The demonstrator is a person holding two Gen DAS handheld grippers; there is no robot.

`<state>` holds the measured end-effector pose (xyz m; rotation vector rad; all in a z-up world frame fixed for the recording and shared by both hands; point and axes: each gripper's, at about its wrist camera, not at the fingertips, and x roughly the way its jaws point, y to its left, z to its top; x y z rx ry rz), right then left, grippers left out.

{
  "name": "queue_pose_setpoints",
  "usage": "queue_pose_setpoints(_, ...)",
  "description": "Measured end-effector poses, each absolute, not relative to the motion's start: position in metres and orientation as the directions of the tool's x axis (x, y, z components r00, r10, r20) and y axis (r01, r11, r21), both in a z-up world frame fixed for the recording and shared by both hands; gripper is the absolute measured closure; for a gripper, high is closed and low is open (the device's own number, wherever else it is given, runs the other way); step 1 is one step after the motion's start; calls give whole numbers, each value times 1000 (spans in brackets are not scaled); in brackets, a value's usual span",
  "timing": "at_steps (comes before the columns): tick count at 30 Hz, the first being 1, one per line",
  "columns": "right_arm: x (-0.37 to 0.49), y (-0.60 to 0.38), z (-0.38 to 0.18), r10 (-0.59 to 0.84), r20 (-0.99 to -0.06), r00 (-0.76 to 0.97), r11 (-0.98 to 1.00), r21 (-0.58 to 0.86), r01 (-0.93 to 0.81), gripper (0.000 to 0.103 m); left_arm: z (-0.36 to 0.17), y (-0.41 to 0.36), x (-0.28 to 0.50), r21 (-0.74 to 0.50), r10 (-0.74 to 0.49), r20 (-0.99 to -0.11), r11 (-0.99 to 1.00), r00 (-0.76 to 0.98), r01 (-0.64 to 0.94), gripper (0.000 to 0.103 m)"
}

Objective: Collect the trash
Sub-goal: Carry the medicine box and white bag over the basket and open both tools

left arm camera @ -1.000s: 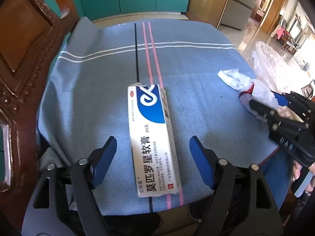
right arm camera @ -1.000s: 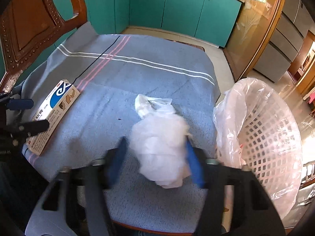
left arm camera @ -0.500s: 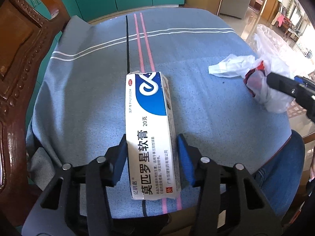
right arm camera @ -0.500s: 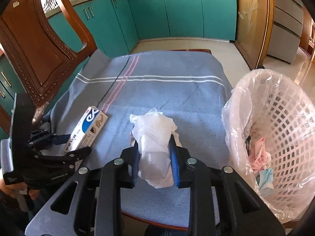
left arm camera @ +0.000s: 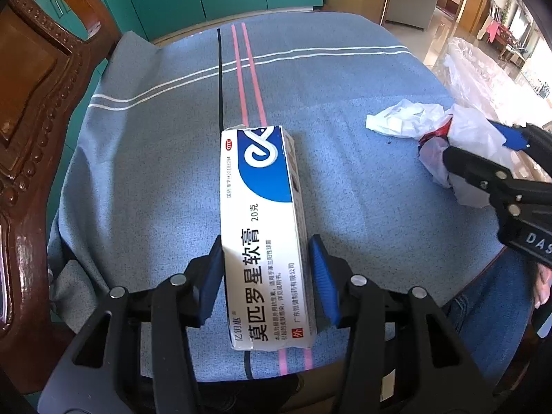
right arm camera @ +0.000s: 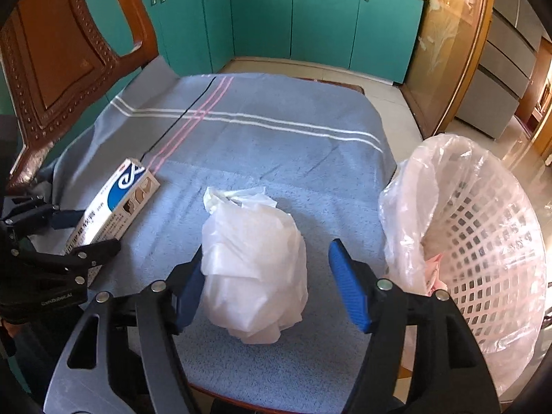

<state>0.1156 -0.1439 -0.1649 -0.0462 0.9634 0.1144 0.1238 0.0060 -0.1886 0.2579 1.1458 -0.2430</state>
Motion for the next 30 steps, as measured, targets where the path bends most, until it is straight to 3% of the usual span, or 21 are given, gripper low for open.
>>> queue_pose_setpoints(1, 116, -143, -167, 94, -824, 559, 992, 27, -126, 57, -189, 6, 124, 71, -63, -918, 946, 392, 317, 54)
queue_pose_setpoints(5, 113, -142, -164, 124, -815, 567, 990, 60, -131, 69, -185, 12, 125, 51, -75, -911, 955, 405, 292, 59)
queue_pose_setpoints(15, 91, -178, -113, 162, -700, 696, 985, 157, -71, 70, -135, 18, 122, 18, -126, -847, 964, 517, 264, 59)
queue_pose_setpoints(30, 14, -294, -58, -70, -581, 811, 964, 171, 206, 70, -77, -127, 121, 64, -320, -773, 821, 548, 568, 59)
